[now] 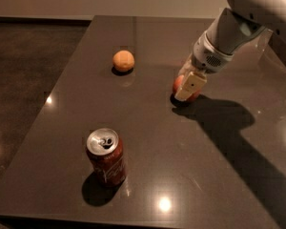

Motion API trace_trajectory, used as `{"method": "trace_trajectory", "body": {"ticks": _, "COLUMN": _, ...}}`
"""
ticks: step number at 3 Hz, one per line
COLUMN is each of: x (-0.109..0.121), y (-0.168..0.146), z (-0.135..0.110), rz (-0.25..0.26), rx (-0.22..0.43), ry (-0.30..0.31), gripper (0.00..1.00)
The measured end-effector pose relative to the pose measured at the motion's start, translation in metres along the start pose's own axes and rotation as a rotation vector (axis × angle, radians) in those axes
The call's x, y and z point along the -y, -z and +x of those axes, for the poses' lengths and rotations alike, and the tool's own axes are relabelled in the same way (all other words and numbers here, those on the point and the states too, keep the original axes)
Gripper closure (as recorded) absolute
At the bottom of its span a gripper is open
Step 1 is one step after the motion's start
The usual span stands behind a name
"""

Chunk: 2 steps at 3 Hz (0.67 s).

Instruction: Move apple near orange

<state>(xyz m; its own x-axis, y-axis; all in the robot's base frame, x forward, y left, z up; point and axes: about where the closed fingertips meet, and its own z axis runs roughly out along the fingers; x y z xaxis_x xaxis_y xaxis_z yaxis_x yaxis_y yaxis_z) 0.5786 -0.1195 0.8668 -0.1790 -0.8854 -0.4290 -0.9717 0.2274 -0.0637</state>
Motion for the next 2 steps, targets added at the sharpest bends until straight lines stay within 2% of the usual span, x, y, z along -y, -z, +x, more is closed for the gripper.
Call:
{"method": "trace_trajectory", "body": {"ticks": 1, "x": 0.003, "y": 0.003, "z": -0.027, "rz": -0.003, "rx": -0.006, "ry": 0.039, "gripper": 0.95}}
{"method": "trace_trajectory", "body": {"ticks": 2, "x": 0.007, "y": 0.003, "z": -0.048, "rz": -0.001, "rx": -0.01, "ry": 0.065, "gripper": 1.0}}
